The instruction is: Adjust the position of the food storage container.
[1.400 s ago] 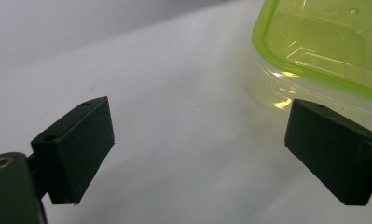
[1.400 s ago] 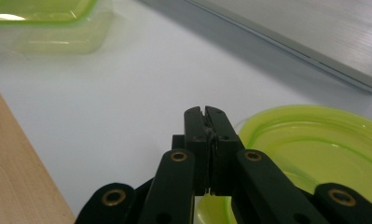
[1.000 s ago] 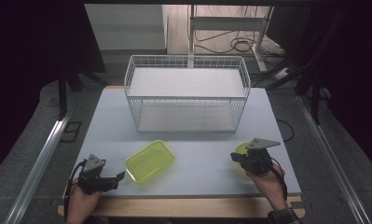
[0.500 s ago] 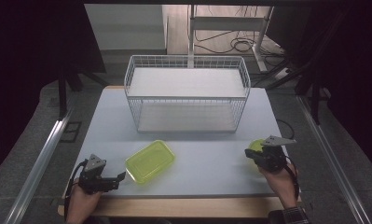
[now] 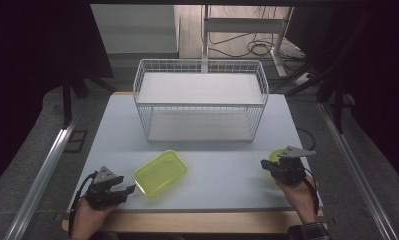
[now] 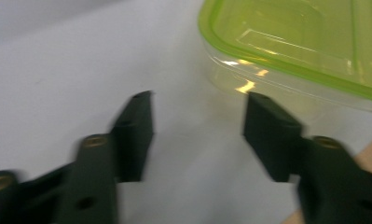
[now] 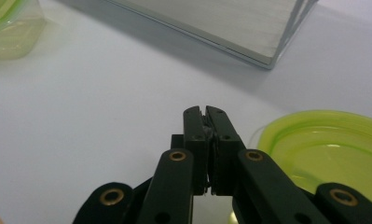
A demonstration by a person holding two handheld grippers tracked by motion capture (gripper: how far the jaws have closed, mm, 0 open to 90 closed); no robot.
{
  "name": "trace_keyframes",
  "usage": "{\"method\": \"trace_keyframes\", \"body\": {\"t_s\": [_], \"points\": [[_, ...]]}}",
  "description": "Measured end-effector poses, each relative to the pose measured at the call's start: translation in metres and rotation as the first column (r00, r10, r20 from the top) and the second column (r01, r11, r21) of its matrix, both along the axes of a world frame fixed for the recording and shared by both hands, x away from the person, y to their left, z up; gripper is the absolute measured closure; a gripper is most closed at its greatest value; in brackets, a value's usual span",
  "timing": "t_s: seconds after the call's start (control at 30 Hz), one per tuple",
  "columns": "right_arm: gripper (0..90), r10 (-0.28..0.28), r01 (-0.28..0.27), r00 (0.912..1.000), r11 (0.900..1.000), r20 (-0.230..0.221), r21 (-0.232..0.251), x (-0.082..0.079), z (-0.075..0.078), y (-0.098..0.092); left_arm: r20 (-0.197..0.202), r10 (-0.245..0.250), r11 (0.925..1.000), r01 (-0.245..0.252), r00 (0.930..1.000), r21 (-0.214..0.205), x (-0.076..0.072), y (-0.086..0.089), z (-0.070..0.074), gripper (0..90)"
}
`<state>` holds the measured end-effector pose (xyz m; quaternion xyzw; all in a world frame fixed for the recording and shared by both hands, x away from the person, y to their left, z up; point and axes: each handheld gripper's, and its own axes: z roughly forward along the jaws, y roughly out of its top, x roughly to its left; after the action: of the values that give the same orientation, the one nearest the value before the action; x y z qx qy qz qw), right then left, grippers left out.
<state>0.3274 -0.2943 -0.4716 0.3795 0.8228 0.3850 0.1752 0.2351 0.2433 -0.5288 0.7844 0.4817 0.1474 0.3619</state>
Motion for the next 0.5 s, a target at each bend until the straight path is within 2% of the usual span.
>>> {"method": "trace_keyframes", "body": {"t_s": [0.13,0.2,0.3,0.5], "points": [[86.5,0.007,-0.007,1.0,1.0,-0.005,0.002,0.0,-0.001,0.003,-0.016,-0.028,0.9988,0.027,0.9995,-0.04,0.002,-0.003,0.001,73.5],[86.4,0.011,-0.011,0.9999,0.9999,-0.006,0.007,0.0,-0.001,0.004,-0.029,-0.047,0.9986,0.046,0.9985,-0.027,0.005,-0.006,0.001,81.9],[86.2,0.02,-0.02,0.9998,0.9998,-0.005,0.01,-0.001,-0.001,0.007,-0.046,-0.068,0.9976,0.067,0.9966,-0.019,0.009,-0.014,0.0,87.3],[86.7,0.033,-0.032,0.9994,0.9994,-0.013,0.016,-0.001,-0.002,0.014,-0.052,-0.071,0.9974,0.072,0.9961,0.004,0.017,-0.023,-0.002,88.3]]}}
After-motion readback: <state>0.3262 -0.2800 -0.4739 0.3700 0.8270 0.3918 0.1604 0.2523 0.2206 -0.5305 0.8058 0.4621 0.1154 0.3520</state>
